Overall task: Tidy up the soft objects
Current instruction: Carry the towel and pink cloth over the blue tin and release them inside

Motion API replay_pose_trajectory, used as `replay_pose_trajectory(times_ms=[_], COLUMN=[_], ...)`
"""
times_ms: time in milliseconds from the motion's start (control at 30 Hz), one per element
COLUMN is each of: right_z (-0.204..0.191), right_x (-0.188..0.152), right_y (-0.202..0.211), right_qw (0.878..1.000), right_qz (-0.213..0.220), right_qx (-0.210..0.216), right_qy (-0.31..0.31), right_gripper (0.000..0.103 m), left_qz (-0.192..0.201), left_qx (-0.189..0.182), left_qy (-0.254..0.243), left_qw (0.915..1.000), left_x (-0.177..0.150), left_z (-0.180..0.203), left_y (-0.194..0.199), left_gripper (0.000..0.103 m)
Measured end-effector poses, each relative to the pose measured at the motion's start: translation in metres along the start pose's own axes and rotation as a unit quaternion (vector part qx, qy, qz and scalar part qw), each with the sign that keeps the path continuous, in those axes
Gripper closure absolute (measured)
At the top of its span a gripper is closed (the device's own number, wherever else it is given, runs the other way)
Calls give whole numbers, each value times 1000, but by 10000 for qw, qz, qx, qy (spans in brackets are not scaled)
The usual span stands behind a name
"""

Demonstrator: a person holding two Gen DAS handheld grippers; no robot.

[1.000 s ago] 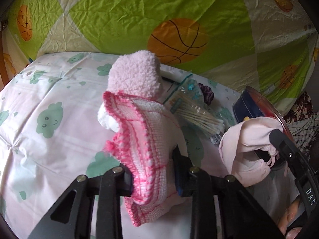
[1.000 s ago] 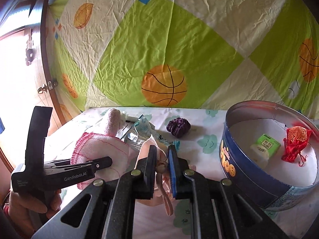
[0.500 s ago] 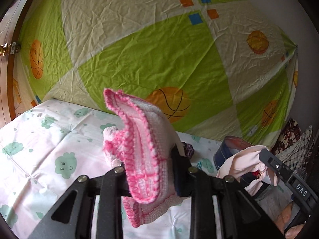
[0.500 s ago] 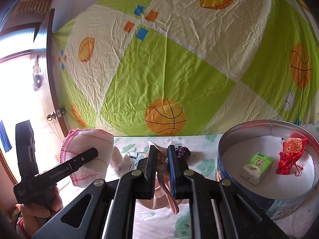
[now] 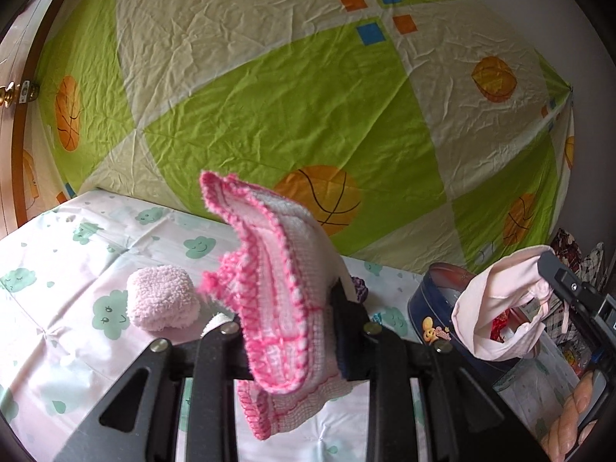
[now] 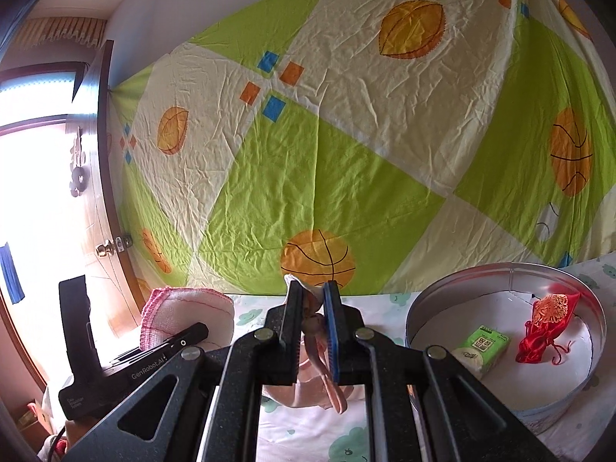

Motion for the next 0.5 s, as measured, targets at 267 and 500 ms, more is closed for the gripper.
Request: replay_pose_trajectory(times_ms=[267,500], right_z=[5,22], right_x=[4,13], right_y=[8,18], right_qw=[10000,9996], right_qz=[81,223], right_qx=[-11,-147], right_qy=[6,12], right_gripper=[91,91], left_qz=[-65,-151], left_qx=[44,72], left_qy=[-231,-466], left_qw=[9997,9988], left_x=[-6,-9], left_z=[24,54], left_y=[-6,-12], left_gripper=[78,78])
Point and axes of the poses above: each gripper's, at about its wrist camera, not at the fingertips, and y roughly against the way its jaws point, z to its right, x to its top, the point moved 8 cm from there along -y, roughly the way its jaws point, and after that the axes turned 6 degrees about -y, right-handed, at the moved point
